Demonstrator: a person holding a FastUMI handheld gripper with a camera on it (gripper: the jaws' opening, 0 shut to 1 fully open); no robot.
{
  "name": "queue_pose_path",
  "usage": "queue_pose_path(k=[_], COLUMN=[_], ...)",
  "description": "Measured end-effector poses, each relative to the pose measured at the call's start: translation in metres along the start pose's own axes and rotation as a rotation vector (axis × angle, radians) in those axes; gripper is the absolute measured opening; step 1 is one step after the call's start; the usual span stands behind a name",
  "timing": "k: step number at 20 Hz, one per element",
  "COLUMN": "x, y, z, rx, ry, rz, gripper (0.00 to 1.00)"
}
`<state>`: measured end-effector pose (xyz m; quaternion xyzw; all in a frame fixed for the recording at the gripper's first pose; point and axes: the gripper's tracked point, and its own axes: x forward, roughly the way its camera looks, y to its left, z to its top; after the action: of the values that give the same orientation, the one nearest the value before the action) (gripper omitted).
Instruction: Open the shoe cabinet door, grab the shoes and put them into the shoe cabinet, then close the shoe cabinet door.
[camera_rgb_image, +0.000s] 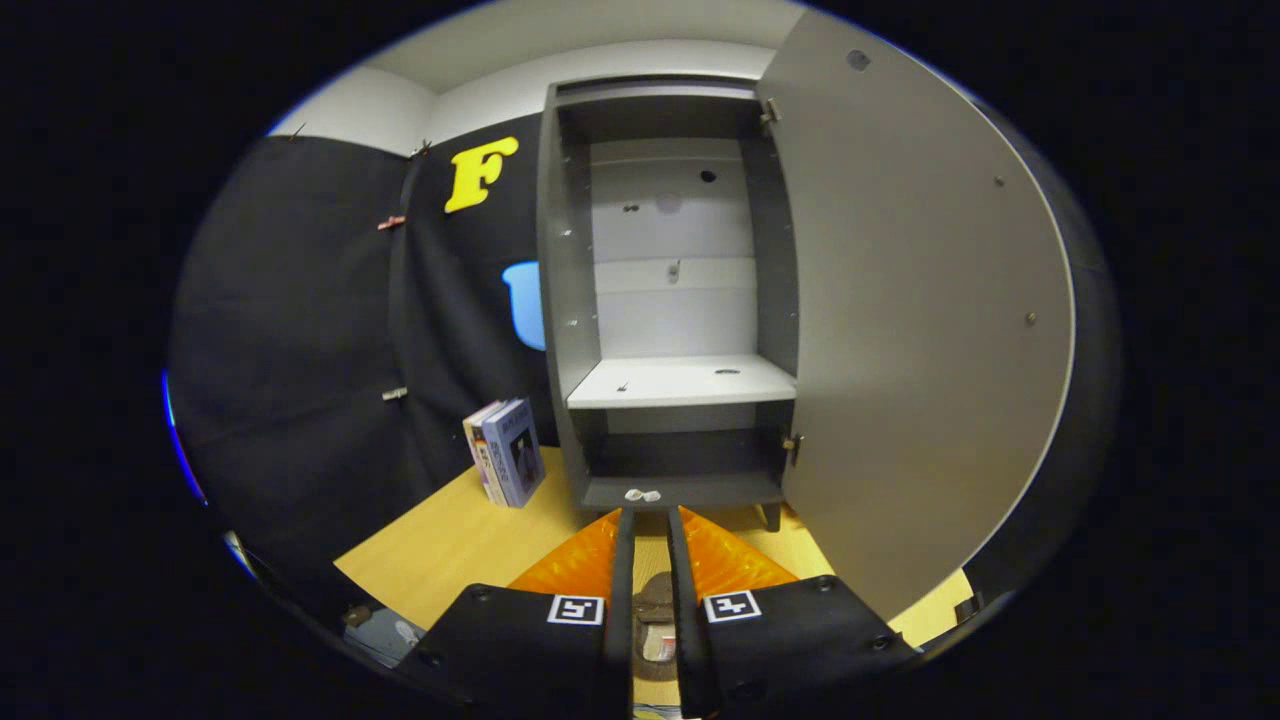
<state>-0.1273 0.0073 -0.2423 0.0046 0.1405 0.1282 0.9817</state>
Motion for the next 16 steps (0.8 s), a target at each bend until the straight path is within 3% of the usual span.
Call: queue_pose_path(k=[8, 16], x=[0.071, 0.09], y=[-0.008, -0.006], z=[-0.139, -0.244], rx=[0.081, 0.109], ry=[0.225, 0.409], rz=[-0.09, -0.124], gripper=[0.2, 0.21])
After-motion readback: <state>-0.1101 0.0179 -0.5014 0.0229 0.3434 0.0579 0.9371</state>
